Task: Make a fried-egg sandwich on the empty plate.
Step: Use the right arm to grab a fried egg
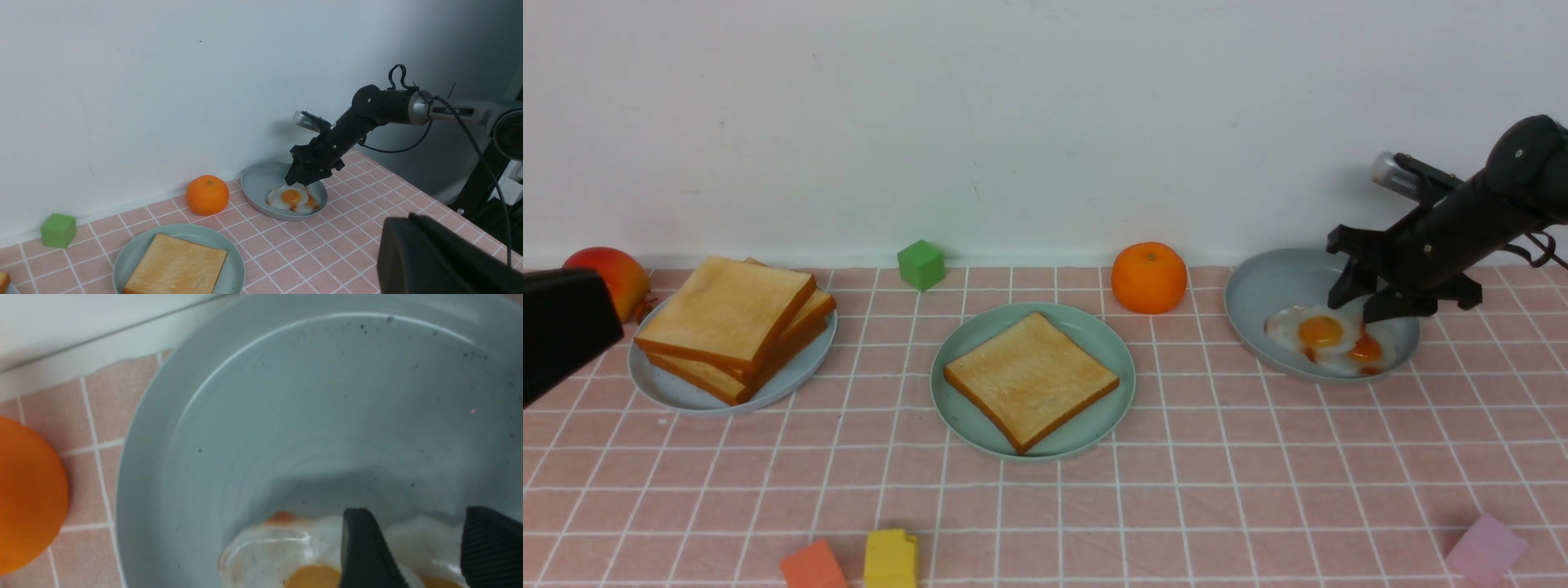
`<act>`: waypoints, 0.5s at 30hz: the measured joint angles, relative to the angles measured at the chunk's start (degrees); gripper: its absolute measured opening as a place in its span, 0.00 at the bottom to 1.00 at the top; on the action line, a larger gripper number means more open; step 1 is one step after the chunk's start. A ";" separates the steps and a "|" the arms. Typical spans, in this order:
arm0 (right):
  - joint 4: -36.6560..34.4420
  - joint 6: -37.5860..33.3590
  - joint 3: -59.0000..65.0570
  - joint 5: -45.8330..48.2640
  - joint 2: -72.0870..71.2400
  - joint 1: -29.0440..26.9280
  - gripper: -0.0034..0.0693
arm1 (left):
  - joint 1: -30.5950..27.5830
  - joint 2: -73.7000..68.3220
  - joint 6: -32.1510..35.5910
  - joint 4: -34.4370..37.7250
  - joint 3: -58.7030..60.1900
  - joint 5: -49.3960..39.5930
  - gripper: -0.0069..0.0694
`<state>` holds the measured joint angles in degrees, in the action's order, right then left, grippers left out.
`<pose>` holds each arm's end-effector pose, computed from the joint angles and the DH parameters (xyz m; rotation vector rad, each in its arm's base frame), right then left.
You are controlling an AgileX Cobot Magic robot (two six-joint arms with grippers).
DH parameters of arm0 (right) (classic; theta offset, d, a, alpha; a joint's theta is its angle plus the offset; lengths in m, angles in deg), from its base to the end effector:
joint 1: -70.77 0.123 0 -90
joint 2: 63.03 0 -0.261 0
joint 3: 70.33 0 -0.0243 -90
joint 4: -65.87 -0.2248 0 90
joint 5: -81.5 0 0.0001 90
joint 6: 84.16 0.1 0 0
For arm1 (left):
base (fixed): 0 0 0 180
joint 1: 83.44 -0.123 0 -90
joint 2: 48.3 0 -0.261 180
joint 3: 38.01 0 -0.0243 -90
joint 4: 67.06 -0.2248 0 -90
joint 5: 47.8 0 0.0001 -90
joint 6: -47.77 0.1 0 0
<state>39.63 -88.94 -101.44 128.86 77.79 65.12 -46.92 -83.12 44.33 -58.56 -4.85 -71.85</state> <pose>0.4645 -0.0132 0.1500 0.3468 2.6507 0.4887 0.0645 -0.0553 0.3756 0.4074 1.5950 -0.6906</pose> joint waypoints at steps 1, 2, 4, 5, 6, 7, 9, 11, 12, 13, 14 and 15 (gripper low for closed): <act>-0.34 0.00 -0.11 0.00 0.11 0.01 0.53 | 0.00 0.00 0.00 0.00 0.00 0.00 0.07; -0.73 0.00 -0.22 0.00 0.23 0.01 0.53 | 0.00 0.00 0.00 0.00 0.00 0.00 0.07; -1.20 0.00 -0.48 0.00 0.41 0.01 0.53 | 0.00 0.00 0.00 0.00 0.00 0.00 0.07; -1.25 0.00 -0.48 0.00 0.46 0.01 0.53 | 0.00 0.00 0.00 0.00 0.00 0.00 0.07; -1.32 0.00 -0.55 0.00 0.45 0.01 0.53 | 0.00 0.00 0.00 0.00 0.00 -0.12 0.07; -1.32 0.00 -0.55 0.00 0.45 0.01 0.53 | 0.00 0.00 0.00 0.00 0.00 -0.12 0.07; -1.59 0.00 -0.55 0.00 0.45 0.01 0.53 | 0.00 0.00 0.00 -0.12 0.00 -0.12 0.07; -1.89 -0.51 -0.55 0.06 0.45 0.01 0.51 | 0.00 0.00 0.00 -0.33 0.00 -0.18 0.07; -1.96 -0.93 -0.55 0.21 0.45 0.01 0.50 | 0.00 0.00 0.00 -0.40 0.00 -0.23 0.07; -1.96 -1.27 -0.55 0.37 0.38 0.01 0.48 | 0.00 0.00 0.00 -0.47 0.00 -0.38 0.07; -1.96 -1.33 -0.55 0.51 0.33 0.01 0.46 | 0.00 0.00 0.00 -0.62 0.00 -0.44 0.07; -1.96 -1.40 -0.55 0.66 0.18 0.01 0.44 | 0.00 0.00 0.00 -0.76 0.00 -0.60 0.07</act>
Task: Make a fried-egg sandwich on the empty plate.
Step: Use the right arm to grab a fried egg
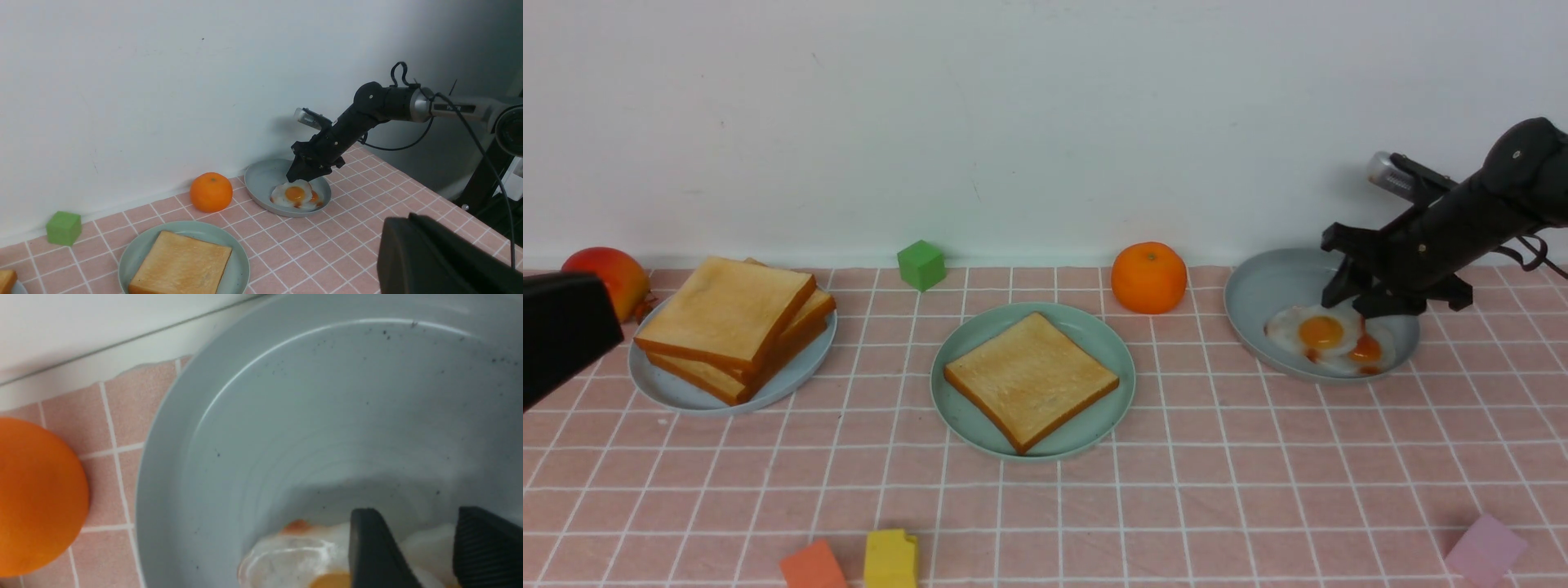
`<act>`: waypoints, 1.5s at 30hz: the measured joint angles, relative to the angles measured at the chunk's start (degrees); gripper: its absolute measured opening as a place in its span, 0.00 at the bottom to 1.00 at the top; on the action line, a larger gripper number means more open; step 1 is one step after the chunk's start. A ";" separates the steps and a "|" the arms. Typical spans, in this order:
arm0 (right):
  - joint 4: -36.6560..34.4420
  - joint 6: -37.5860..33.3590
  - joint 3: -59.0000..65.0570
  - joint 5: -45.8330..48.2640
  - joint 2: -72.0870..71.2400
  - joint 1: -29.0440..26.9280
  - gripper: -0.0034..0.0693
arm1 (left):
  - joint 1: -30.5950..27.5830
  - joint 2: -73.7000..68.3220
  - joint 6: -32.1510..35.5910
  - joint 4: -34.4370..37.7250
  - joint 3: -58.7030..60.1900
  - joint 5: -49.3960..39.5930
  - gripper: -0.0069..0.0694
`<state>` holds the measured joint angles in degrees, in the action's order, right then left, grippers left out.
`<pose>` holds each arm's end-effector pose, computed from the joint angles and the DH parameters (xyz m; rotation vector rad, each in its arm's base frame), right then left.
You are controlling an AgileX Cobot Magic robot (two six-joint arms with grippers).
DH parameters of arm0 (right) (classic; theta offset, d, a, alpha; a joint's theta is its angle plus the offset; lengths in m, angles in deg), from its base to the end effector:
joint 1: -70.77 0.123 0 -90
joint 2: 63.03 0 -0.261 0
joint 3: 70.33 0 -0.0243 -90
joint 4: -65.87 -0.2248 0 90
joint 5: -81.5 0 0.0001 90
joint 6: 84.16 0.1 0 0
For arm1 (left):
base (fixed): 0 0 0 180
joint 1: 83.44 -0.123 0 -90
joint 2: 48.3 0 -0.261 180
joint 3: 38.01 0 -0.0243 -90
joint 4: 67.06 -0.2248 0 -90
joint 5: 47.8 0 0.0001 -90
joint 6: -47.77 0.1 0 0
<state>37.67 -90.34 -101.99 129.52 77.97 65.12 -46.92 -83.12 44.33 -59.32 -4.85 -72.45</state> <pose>0.4655 -0.0107 0.1517 0.3330 2.6444 0.5248 0.0648 -0.0550 0.3745 0.4163 1.6026 -0.6753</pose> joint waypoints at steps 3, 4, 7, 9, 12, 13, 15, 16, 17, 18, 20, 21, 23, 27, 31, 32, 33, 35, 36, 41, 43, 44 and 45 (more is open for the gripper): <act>0.00 -0.13 0.00 0.34 -0.71 -0.02 0.36 | 0.00 0.00 0.00 -0.43 0.00 -0.12 0.07; 0.00 -0.13 0.00 0.48 -0.90 -0.02 0.34 | 0.00 0.00 0.00 -0.57 0.00 -0.25 0.07; 0.00 -0.13 0.00 1.23 -1.25 -0.02 0.29 | 0.00 0.00 0.00 -1.09 0.00 -0.72 0.07; 0.00 -0.13 0.00 1.95 -1.30 -0.06 0.25 | 0.00 0.00 0.00 -1.41 0.00 -1.40 0.07; 0.00 -0.13 0.00 2.36 -1.30 -0.06 0.24 | 0.00 0.00 0.00 -1.59 0.00 -1.91 0.07; 0.11 -0.13 0.00 2.40 -1.35 -0.06 0.24 | 0.00 0.00 0.00 -1.58 0.00 -2.11 0.07; 1.30 -0.13 0.00 2.86 -1.46 -0.06 0.28 | 0.00 0.00 0.00 -1.58 0.00 -2.28 0.07; 2.24 0.07 0.00 3.40 -1.60 -0.06 0.31 | 0.00 0.00 0.00 -1.58 0.00 -2.52 0.07; 2.86 0.32 0.00 3.85 -1.73 -0.06 0.34 | 0.00 0.00 0.00 -1.60 0.00 -2.63 0.07; 3.35 0.56 0.00 4.22 -1.81 -0.06 0.37 | 0.00 0.00 0.00 -1.60 0.00 -2.69 0.07; 5.10 1.49 0.00 5.54 -2.30 -0.06 0.47 | 0.00 0.00 0.00 -1.60 0.00 -3.03 0.07; 5.75 1.72 0.00 6.15 -2.75 -0.06 0.52 | 0.00 0.00 0.00 -1.60 0.00 -3.10 0.07; 6.59 2.40 0.00 7.02 -3.38 -0.06 0.61 | 0.00 0.00 0.00 -1.78 0.00 -3.22 0.07; 6.39 3.58 0.00 9.06 -4.29 -0.01 0.71 | 0.00 0.00 0.00 -2.00 0.00 -3.22 0.07; 5.26 4.18 0.00 9.69 -3.87 -0.01 0.73 | 0.00 0.00 0.00 -2.00 0.00 -3.27 0.07; 5.13 4.23 0.00 9.69 -3.68 -0.01 0.73 | 0.00 0.00 0.00 -2.00 0.00 -3.27 0.07; 4.93 4.36 0.00 9.69 -3.47 -0.01 0.72 | 0.00 0.00 0.00 -2.00 0.00 -3.33 0.07; 4.33 4.38 0.00 9.57 -3.04 -0.01 0.71 | 0.00 0.00 0.00 -2.00 0.00 -3.39 0.08; 3.92 4.38 0.00 9.57 -2.74 -0.01 0.70 | 0.00 0.00 0.00 -2.00 0.00 -3.39 0.08; 1.80 4.42 0.00 8.80 -1.64 -0.01 0.65 | 0.00 0.00 0.00 -2.00 0.00 -3.39 0.08; 1.51 4.42 0.00 8.67 -1.42 -0.01 0.63 | 0.00 0.00 0.00 -2.03 0.00 -3.39 0.08; 1.24 4.42 0.00 8.60 -1.29 -0.01 0.61 | 0.00 0.00 0.00 -2.03 0.00 -3.39 0.08; 1.19 4.42 0.00 8.58 -1.27 -0.01 0.60 | 0.00 0.00 0.00 -2.03 0.00 -3.39 0.08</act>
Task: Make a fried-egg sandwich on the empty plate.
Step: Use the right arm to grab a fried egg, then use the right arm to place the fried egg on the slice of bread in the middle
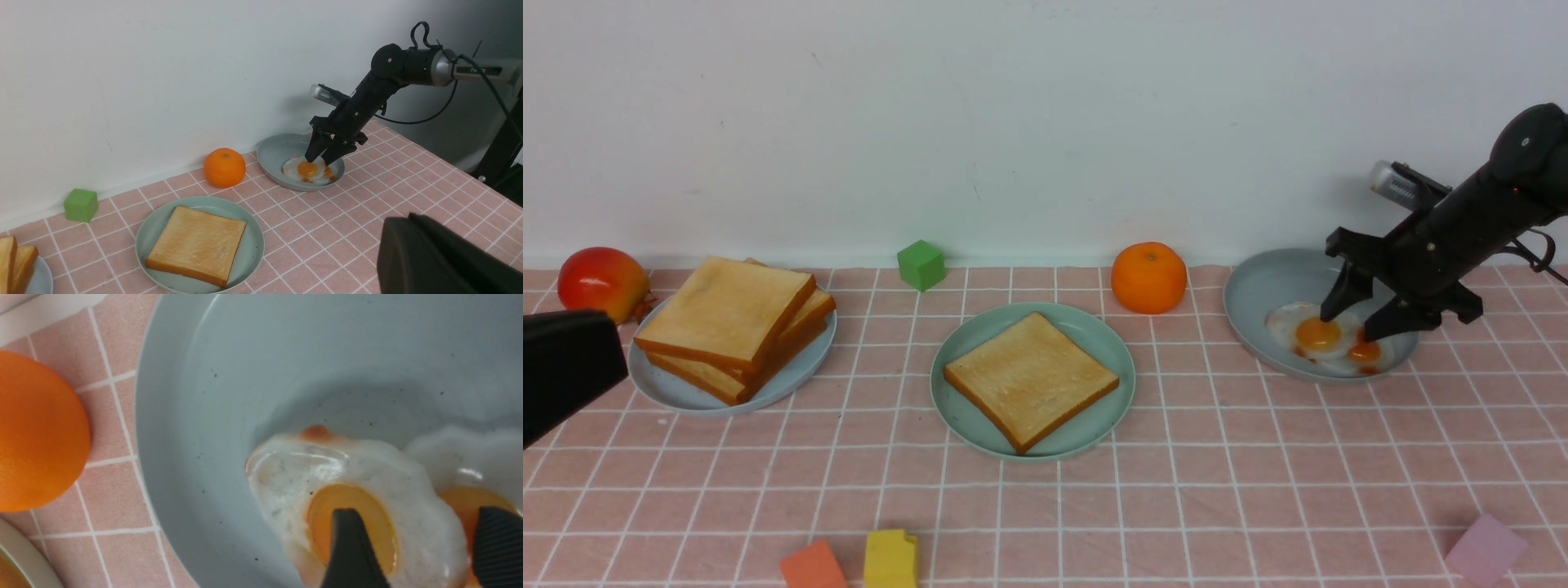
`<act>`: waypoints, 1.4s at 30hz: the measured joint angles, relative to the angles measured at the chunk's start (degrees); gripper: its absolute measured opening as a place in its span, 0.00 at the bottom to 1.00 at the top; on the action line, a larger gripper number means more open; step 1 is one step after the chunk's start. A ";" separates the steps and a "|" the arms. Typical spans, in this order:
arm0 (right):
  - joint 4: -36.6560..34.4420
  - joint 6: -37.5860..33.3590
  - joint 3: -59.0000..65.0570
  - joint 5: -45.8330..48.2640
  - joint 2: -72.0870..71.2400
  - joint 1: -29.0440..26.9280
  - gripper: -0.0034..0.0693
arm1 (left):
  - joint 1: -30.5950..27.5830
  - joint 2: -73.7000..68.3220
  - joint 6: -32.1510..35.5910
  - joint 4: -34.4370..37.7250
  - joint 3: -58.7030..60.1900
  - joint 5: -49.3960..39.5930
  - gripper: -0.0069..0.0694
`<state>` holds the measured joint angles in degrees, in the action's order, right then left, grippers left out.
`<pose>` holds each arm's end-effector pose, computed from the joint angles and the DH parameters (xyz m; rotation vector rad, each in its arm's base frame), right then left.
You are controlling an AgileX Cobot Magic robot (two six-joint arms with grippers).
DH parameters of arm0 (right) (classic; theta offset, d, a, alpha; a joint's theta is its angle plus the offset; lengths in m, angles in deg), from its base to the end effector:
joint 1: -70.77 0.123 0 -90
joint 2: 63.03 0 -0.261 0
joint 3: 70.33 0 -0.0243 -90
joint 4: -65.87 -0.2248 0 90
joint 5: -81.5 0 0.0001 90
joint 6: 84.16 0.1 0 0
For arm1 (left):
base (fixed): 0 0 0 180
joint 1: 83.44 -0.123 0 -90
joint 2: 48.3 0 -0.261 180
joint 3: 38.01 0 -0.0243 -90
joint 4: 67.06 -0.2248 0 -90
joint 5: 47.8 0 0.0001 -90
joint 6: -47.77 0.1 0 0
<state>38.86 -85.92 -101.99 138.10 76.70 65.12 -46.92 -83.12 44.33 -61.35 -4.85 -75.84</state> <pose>0.4511 -0.0065 0.1573 0.3866 2.7679 0.5813 0.0650 -0.0540 0.3685 0.4499 1.6528 -0.6282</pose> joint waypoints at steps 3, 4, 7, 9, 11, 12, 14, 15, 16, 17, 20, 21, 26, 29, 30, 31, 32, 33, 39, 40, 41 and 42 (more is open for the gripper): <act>-0.28 0.00 0.00 -0.23 0.04 -0.05 0.56 | 0.00 0.00 0.00 0.00 0.00 0.00 0.08; -0.42 -0.05 0.00 -0.23 0.11 -0.05 0.54 | 0.00 0.00 0.00 0.00 0.00 0.00 0.08; -0.48 -0.39 0.00 -0.24 0.17 -0.05 0.47 | 0.00 0.00 0.00 0.00 0.00 0.00 0.08; -0.23 -1.30 0.00 -0.24 0.22 -0.05 0.42 | 0.00 0.00 0.00 0.00 0.00 0.00 0.08; -0.23 -1.76 0.00 -0.24 0.22 -0.05 0.39 | 0.00 0.00 0.00 0.00 0.00 0.00 0.09; -0.23 -2.53 0.00 -0.24 0.22 -0.05 0.34 | 0.00 0.00 0.00 0.00 0.00 0.00 0.09; -0.29 -2.83 0.00 -0.18 0.22 -0.05 0.28 | 0.00 0.00 0.00 0.00 0.00 0.00 0.09; -0.29 -2.96 0.00 -0.11 0.22 -0.05 0.26 | 0.00 0.00 0.00 0.00 0.00 0.00 0.09; -0.29 -3.08 0.00 0.02 0.22 -0.05 0.24 | 0.00 0.00 0.00 0.00 0.00 0.00 0.09; -0.41 -3.43 0.00 0.09 0.22 -0.05 0.23 | 0.00 0.00 0.00 0.00 0.00 0.00 0.09; -0.70 -5.17 0.00 0.08 0.03 -0.05 0.22 | 0.00 0.00 0.00 0.00 0.00 0.00 0.09; -0.70 -5.79 0.00 0.08 -0.30 -0.05 0.22 | 0.00 0.00 0.00 0.00 0.00 0.00 0.10; -0.68 -7.14 0.00 0.95 -3.42 -0.05 0.15 | 0.00 0.00 0.00 -0.08 0.00 -0.43 0.10; -0.53 -8.21 0.00 2.55 -7.50 -0.05 0.15 | 0.00 0.00 0.00 -0.95 0.00 -1.37 0.10; -0.77 -8.78 0.00 3.26 -8.76 -0.05 0.15 | 0.00 0.00 0.00 -1.37 0.00 -1.55 0.10; -1.22 -9.32 0.00 4.34 -10.01 0.02 0.15 | 0.00 0.00 0.00 -1.84 0.00 -1.92 0.10; -3.01 -10.32 0.00 5.78 -12.17 0.44 0.15 | 0.00 0.00 0.00 -2.70 0.00 -2.56 0.10; -4.23 -11.21 0.00 6.82 -13.36 0.90 0.15 | 0.00 0.00 0.00 -3.09 0.00 -2.86 0.10; -14.70 -15.06 1.29 10.61 -17.08 8.72 0.15 | 0.00 0.00 0.00 -4.53 0.00 -3.80 0.10; -14.97 -15.27 1.58 10.55 -17.08 9.17 0.15 | 0.00 0.00 0.00 -4.53 0.00 -3.80 0.10; -16.43 -15.78 2.46 10.19 -16.85 11.99 0.15 | 0.00 0.00 0.00 -4.53 0.00 -3.87 0.10; -17.23 -16.07 3.23 9.53 -16.48 14.43 0.15 | 0.00 0.00 0.00 -4.57 0.00 -3.99 0.10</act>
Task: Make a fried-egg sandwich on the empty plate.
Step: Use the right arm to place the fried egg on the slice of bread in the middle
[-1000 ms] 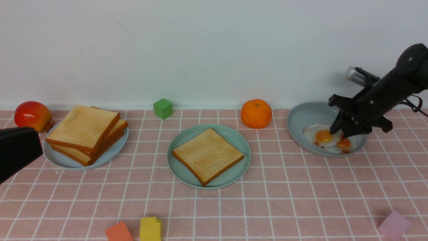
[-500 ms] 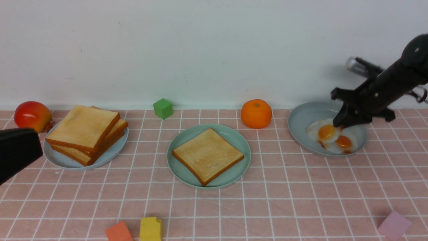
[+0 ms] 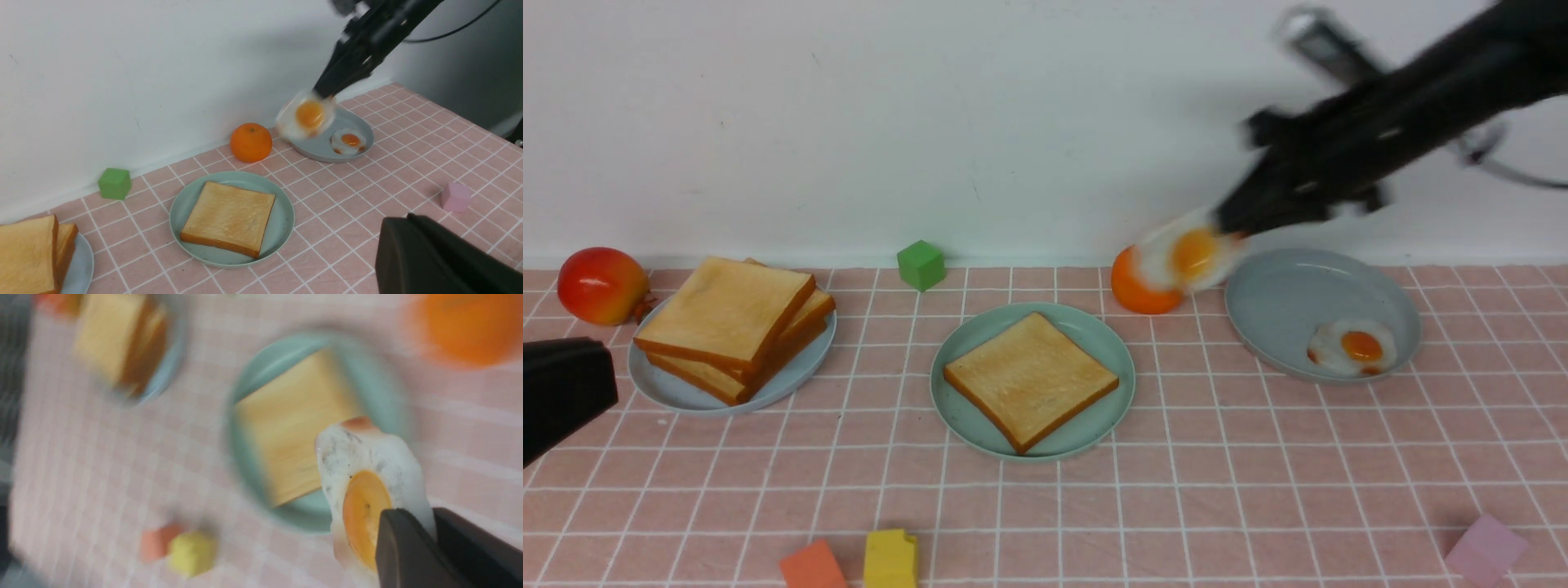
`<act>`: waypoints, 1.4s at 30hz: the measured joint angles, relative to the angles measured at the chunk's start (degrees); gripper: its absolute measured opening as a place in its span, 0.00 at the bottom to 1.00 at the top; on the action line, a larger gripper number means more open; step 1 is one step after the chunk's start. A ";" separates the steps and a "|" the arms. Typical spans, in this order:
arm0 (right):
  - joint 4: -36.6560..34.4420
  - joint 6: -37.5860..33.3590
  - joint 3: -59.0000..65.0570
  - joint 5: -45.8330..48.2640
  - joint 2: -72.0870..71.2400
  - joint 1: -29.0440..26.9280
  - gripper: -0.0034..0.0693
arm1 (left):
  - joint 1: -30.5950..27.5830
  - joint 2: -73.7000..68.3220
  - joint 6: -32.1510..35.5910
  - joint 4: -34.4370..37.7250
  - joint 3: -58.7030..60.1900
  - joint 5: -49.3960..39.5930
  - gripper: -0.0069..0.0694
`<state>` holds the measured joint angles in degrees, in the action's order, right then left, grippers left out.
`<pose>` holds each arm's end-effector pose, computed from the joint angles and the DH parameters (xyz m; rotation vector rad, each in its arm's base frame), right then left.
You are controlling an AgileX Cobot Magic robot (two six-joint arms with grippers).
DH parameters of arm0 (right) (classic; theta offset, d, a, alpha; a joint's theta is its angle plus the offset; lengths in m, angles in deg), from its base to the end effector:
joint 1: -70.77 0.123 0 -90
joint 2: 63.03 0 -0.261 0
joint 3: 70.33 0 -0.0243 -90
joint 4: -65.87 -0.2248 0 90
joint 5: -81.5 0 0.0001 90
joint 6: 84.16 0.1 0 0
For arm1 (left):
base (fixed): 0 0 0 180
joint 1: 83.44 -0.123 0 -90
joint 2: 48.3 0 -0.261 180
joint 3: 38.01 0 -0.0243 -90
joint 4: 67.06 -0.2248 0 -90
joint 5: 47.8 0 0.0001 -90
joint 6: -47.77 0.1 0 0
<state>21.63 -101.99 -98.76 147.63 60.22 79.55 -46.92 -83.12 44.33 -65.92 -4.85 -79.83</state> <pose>0.3894 0.1247 0.2779 -0.3373 2.5708 0.9926 0.0665 -0.0505 0.3614 0.4986 1.7039 -0.5295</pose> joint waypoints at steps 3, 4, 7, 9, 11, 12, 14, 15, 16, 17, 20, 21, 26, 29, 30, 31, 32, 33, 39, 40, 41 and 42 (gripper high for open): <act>-1.38 -0.30 1.24 -3.80 2.66 7.76 0.15 | 0.00 0.00 0.00 -0.46 0.00 -0.20 0.10; -1.67 -0.30 1.30 -4.56 3.29 8.41 0.15 | 0.00 0.00 0.00 -0.68 0.00 -0.34 0.10; -3.65 -0.30 1.44 -8.54 6.63 11.45 0.15 | 0.00 0.00 0.00 -1.55 0.00 -0.89 0.11; -5.26 -0.30 1.50 -10.43 8.62 11.85 0.15 | 0.00 0.00 0.00 -2.18 0.00 -1.38 0.11; -6.53 -0.36 1.50 -11.51 9.86 11.85 0.15 | 0.00 0.00 0.00 -2.42 0.00 -1.87 0.11; -7.64 -0.60 1.56 -12.59 10.92 11.80 0.15 | 0.00 0.00 0.00 -2.42 0.00 -2.27 0.11; -9.06 -1.04 1.56 -13.61 11.99 11.80 0.15 | 0.00 0.00 0.00 -2.54 0.00 -2.56 0.11; -9.62 -1.36 1.56 -14.16 12.64 11.80 0.15 | 0.00 0.00 0.00 -2.54 0.00 -2.70 0.11; -10.67 -1.63 1.56 -15.09 13.29 11.80 0.15 | 0.00 0.00 0.00 -2.54 0.00 -2.79 0.11; -10.94 -1.70 1.56 -15.65 13.70 11.80 0.15 | 0.00 0.00 0.00 -2.54 0.00 -2.93 0.11; -11.31 -1.82 1.56 -18.18 14.84 11.80 0.15 | 0.00 0.00 0.05 -2.54 0.00 -2.98 0.12; -11.31 -1.82 1.56 -18.82 15.01 11.80 0.15 | 0.00 0.00 0.05 -2.54 0.00 -2.98 0.12; -11.35 -1.53 1.56 -21.80 15.57 11.32 0.15 | 0.00 0.00 0.05 -2.55 0.00 -3.04 0.12; -11.24 -0.82 1.56 -21.92 15.84 11.19 0.16 | 0.00 0.00 0.05 -2.55 0.00 -3.22 0.12; -11.10 -0.53 1.56 -21.92 16.03 11.19 0.17 | 0.00 0.00 0.05 -2.55 0.00 -3.22 0.12; -10.87 -0.47 1.56 -21.86 16.13 11.19 0.18 | 0.00 0.00 0.05 -2.55 0.00 -3.28 0.12; -10.82 -0.24 1.56 -21.72 16.24 11.19 0.20 | 0.00 0.00 0.05 -2.55 0.00 -3.34 0.12; -10.59 -0.13 1.56 -21.60 16.43 11.19 0.23 | 0.00 0.00 0.05 -2.55 0.00 -3.33 0.13; -7.77 1.74 1.56 -20.79 16.47 11.13 0.48 | 0.00 0.00 0.05 -2.55 0.00 -3.33 0.13; -6.62 2.78 1.56 -20.36 16.20 10.88 0.54 | 0.00 0.00 0.05 -2.55 0.00 -3.33 0.13; -5.19 4.06 1.50 -19.59 15.83 10.55 0.60 | 0.00 0.00 0.05 -2.55 0.00 -3.33 0.13; -3.34 5.14 1.20 -18.88 15.37 10.15 0.65 | 0.00 0.00 0.05 -2.55 0.00 -3.33 0.13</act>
<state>18.29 -96.85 -97.56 128.76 75.58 89.70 -46.92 -83.12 44.38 -68.48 -4.85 -83.16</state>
